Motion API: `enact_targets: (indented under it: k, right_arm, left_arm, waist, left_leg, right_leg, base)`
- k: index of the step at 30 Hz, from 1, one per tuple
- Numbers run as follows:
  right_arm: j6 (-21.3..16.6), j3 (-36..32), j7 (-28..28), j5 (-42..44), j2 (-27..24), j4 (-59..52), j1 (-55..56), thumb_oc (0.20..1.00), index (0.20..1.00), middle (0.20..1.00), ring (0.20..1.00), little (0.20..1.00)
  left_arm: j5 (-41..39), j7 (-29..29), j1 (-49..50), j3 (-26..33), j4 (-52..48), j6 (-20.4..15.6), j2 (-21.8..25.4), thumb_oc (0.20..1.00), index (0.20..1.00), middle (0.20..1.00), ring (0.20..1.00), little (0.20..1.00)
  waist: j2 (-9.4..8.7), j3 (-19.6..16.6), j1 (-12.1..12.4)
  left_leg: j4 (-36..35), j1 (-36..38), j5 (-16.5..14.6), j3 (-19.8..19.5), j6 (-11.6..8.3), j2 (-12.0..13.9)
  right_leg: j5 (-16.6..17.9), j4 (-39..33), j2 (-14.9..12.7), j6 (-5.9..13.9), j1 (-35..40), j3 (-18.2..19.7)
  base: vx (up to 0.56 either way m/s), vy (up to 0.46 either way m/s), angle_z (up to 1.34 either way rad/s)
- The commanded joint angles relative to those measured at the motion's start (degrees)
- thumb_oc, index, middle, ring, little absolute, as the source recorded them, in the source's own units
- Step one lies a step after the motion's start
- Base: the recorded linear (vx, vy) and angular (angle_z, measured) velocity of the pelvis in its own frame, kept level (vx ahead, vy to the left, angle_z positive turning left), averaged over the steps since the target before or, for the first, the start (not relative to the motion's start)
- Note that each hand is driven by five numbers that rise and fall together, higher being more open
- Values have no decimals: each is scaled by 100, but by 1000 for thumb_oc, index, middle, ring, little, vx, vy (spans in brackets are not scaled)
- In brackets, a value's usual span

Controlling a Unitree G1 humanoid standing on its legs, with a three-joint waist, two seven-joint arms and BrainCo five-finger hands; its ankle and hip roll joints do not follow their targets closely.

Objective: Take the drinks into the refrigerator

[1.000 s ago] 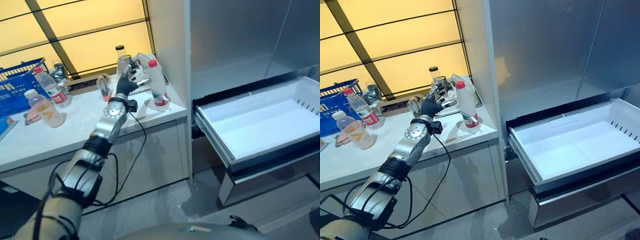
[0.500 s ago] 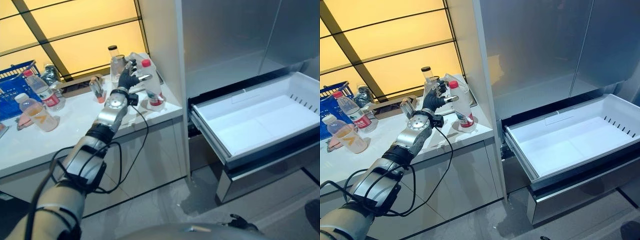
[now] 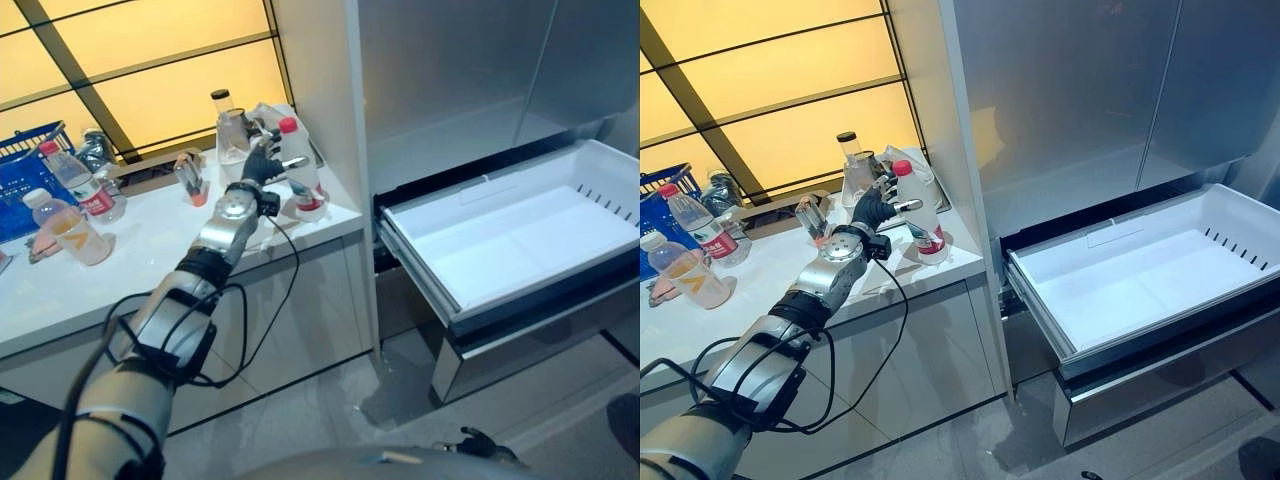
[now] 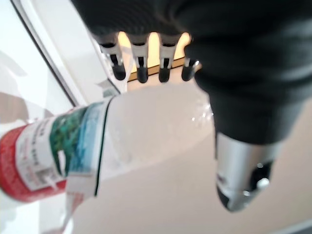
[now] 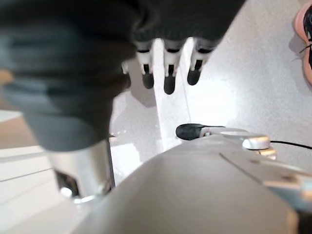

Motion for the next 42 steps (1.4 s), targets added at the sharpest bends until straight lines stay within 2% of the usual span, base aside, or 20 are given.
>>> enact_targets:
  k: [1,12,21,28,33,38,42]
  right_arm:
    - [14,64,22,133,291,522,-33,1000,1000,1000,1000,1000]
    - [-52,57,-28,192,307,443,-51,1000,1000,1000,1000,1000]
    - [-107,-5,-60,220,280,325,-76,1000,1000,1000,1000,1000]
    - [-156,-42,-64,223,246,236,-93,1000,1000,1000,1000,1000]
    - [-177,-73,-77,213,212,223,-64,1000,1000,1000,1000,1000]
    - [-204,-14,-86,246,198,179,-11,1000,1000,1000,1000,1000]
    - [-224,16,-109,308,181,125,-30,1000,1000,1000,1000,1000]
  left_arm:
    - [-181,-60,-673,101,316,-180,290,1000,1000,1000,1000,1000]
    - [438,129,-488,170,523,-170,123,1000,1000,1000,1000,1000]
    - [1014,172,263,275,586,-168,-142,1000,1000,1000,1000,1000]
    - [1153,190,684,355,501,-231,-341,1000,1000,1000,1000,1000]
    - [1111,243,751,318,325,-312,-626,1000,1000,1000,1000,1000]
    - [1105,345,405,179,580,-314,-1131,1000,1000,1000,1000,1000]
    - [1096,451,125,166,845,-312,-1315,1000,1000,1000,1000,1000]
  waist:
    - [-469,-209,-58]
    - [-499,-168,-49]
    - [-513,-84,-62]
    - [-529,-57,-91]
    - [-547,-50,-126]
    - [-553,-31,-235]
    - [-529,-26,-303]
  left_leg:
    - [61,34,-306,-14,234,-368]
    - [69,48,-312,-20,245,-372]
    - [90,57,-333,23,258,-372]
    - [94,68,-352,66,264,-366]
    - [85,63,-350,81,266,-364]
    - [57,51,-334,109,257,-362]
    - [48,36,-326,144,253,-357]
  right_leg:
    - [-474,74,-288,345,457,110]
    - [-487,80,-289,334,480,102]
    - [-504,92,-280,321,468,150]
    - [-500,96,-280,318,443,214]
    - [-502,97,-276,319,430,230]
    - [-492,101,-267,326,387,258]
    - [-473,104,-265,328,341,288]
  base:
    - [0,0,0]
    - [0,0,0]
    - [0,0,0]
    - [2,1,-7]
    - [0,0,0]
    - [0,0,0]
    - [0,-1,-1]
